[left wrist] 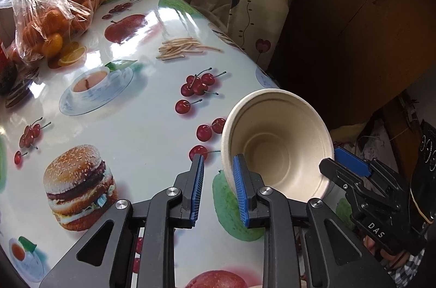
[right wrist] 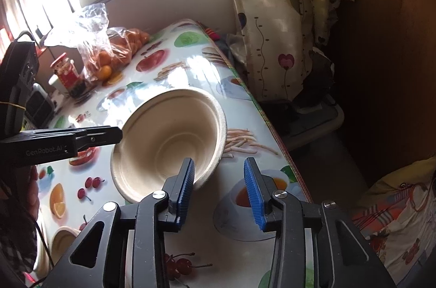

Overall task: Organize plates and bowls
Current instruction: 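Carry the gripped tan bowl with the left tool down onto the bowl stack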

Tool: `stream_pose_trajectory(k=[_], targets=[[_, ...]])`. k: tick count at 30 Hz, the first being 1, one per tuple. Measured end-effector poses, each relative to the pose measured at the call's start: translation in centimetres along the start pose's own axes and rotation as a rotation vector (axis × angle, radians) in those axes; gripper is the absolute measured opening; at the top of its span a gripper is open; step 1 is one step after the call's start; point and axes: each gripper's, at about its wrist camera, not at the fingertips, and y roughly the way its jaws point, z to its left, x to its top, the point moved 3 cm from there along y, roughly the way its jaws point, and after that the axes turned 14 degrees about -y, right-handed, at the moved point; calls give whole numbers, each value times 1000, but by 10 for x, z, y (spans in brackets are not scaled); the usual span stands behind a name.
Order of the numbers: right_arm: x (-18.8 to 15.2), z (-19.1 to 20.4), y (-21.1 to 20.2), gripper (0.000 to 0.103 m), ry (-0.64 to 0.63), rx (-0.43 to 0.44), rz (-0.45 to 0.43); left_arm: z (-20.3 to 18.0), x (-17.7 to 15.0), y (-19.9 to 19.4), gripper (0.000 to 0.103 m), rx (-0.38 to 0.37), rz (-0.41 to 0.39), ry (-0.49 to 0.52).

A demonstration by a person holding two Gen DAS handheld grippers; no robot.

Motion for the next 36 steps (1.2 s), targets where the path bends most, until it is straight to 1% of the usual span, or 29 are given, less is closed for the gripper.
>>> stream_pose_trajectory(k=[1,4,5,7,13,27,36], targets=[[0,1,1,32,1,3,1,0,0,1,19,-6,3,-5],[1,3,2,31,-1,10,0,-2,0,2,14,-18,9,-3],[1,4,2,28,-1,11,1,-3,-1,2,13,-20,11,0],[1,4,2,27,-1,13,1,-4,-1,2,10,-27,12,-4],[1,5,4,18,-3,8,4,-5,1,2,8,-28,4,2],[0,3,4,18,3,8,6,-5,2,1,8,-35,4,-4],[2,8,-9,18,-2,13,-11,-6,-3,-11,8,-46,-18,-5]])
